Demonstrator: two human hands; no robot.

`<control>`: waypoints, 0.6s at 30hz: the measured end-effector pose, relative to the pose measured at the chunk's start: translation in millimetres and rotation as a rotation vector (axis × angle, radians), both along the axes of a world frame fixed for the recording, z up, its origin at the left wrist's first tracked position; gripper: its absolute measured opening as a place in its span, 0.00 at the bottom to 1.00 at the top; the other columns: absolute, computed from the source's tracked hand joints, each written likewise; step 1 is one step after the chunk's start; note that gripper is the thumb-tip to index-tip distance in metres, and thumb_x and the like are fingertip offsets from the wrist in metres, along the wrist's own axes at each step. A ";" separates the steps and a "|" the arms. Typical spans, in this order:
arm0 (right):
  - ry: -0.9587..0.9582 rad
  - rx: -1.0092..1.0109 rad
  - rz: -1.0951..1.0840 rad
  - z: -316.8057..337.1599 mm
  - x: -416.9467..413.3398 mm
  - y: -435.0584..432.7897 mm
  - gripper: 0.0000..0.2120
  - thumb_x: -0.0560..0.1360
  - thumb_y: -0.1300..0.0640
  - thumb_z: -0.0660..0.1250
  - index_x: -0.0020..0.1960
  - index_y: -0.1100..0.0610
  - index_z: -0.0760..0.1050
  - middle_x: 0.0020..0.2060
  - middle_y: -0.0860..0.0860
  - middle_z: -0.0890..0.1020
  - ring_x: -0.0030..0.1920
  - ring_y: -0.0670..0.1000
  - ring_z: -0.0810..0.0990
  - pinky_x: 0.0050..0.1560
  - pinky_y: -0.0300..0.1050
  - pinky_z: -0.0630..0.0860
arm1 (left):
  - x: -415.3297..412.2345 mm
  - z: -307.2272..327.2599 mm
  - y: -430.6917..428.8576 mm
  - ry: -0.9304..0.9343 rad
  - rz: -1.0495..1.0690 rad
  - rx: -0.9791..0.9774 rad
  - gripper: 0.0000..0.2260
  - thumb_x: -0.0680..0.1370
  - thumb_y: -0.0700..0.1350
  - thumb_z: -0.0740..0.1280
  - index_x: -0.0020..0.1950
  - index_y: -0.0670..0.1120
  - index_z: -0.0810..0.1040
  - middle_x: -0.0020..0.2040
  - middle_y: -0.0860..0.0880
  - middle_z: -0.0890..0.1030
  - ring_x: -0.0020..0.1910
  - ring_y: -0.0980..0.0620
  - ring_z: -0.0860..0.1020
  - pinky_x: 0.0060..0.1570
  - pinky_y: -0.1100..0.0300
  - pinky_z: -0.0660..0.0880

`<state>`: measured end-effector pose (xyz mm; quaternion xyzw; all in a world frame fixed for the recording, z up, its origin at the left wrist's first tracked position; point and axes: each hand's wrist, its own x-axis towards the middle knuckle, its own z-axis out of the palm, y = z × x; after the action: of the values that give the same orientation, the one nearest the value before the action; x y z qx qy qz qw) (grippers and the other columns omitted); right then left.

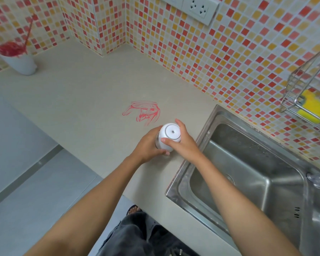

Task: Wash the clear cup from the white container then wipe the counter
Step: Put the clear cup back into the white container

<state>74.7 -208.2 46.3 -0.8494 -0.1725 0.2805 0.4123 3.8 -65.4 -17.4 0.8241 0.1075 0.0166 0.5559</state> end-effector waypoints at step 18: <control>0.023 0.129 -0.090 -26.1 9.8 12.2 0.34 0.66 0.48 0.75 0.66 0.47 0.62 0.59 0.48 0.74 0.59 0.47 0.74 0.55 0.38 0.71 | 16.6 -1.3 3.5 0.097 -0.018 0.055 0.38 0.65 0.45 0.80 0.71 0.50 0.67 0.60 0.55 0.78 0.54 0.57 0.75 0.47 0.79 0.66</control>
<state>84.5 -196.0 20.2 -0.8247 -0.1473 0.2595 0.4805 20.3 -61.9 -18.7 0.8397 0.1262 -0.0254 0.5275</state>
